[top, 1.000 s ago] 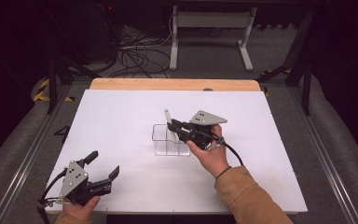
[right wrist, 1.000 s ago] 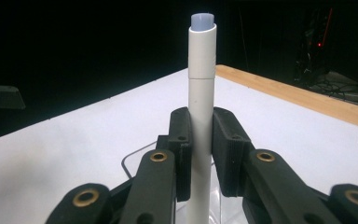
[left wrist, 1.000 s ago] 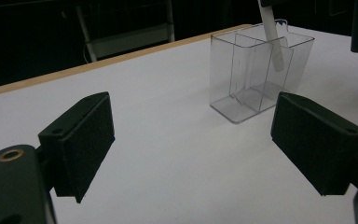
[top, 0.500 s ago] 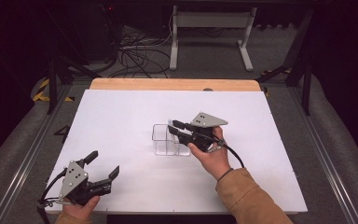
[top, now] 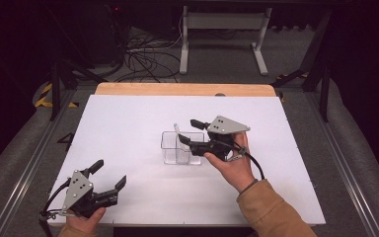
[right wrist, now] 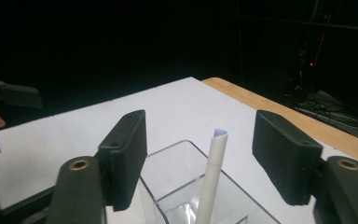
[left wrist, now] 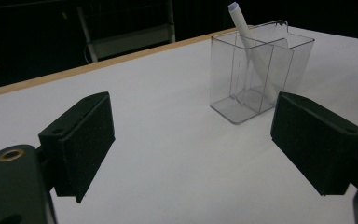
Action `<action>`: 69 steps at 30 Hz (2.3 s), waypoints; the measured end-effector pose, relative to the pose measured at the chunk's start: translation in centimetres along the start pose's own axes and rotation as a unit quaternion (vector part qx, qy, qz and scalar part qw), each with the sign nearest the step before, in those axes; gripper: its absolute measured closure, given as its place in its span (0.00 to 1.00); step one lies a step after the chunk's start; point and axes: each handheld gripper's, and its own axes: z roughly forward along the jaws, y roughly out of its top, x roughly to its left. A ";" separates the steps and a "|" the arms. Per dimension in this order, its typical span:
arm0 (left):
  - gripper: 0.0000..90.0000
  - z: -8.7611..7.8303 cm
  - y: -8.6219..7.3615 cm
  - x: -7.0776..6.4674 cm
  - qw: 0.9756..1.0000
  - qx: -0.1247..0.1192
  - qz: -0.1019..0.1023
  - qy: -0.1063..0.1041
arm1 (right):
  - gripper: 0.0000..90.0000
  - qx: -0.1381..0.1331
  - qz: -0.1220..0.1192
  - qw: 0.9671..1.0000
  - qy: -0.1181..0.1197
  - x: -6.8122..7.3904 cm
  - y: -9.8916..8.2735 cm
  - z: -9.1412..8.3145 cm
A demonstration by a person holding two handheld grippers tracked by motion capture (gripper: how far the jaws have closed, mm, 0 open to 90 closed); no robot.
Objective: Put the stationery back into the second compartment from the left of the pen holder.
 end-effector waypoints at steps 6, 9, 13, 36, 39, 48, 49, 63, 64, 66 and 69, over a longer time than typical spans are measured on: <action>0.16 -0.1 0.0 0.0 1.000 0.000 0.002 0.003 | 0.33 -0.007 -0.010 1.000 0.000 0.2 0.6 -0.8; 0.16 -0.1 0.0 0.0 1.000 0.000 0.002 0.003 | 0.31 -0.008 -0.016 1.000 -0.001 0.2 0.7 -1.2; 0.16 0.0 0.0 0.0 1.000 -0.002 0.000 0.003 | 0.27 -0.007 -0.018 1.000 -0.004 0.0 1.0 -1.9; 0.16 -0.1 0.1 0.0 1.000 -0.001 -0.002 0.005 | 0.13 0.038 -0.029 0.998 -0.038 -1.9 -2.0 -8.8; 0.16 -0.1 0.1 0.0 1.000 -0.002 -0.003 0.004 | 0.12 0.039 -0.030 0.998 -0.044 -2.2 -2.9 -9.6; 0.16 -0.1 0.1 0.0 1.000 -0.003 0.000 0.003 | 0.12 0.027 -0.001 0.999 -0.047 -2.7 -5.7 -11.6; 0.16 -0.1 0.1 0.0 1.000 -0.003 0.000 0.003 | 0.12 0.027 0.005 0.999 -0.047 -2.8 -6.1 -11.9; 0.16 0.0 0.0 0.0 1.000 -0.001 -0.004 0.000 | 0.15 0.043 0.046 0.996 -0.058 -2.6 -10.8 -13.4; 0.16 0.1 0.0 0.0 1.000 0.001 -0.002 -0.001 | 0.15 0.044 0.049 0.996 -0.058 -2.6 -11.0 -13.5; 0.16 0.1 0.0 -0.1 1.000 0.001 -0.002 -0.002 | 0.15 0.046 0.051 0.996 -0.060 -2.6 -11.3 -13.6; 0.16 0.0 0.0 0.0 1.000 0.000 0.000 -0.004 | 0.15 0.054 0.046 0.996 -0.056 -2.5 -11.6 -13.7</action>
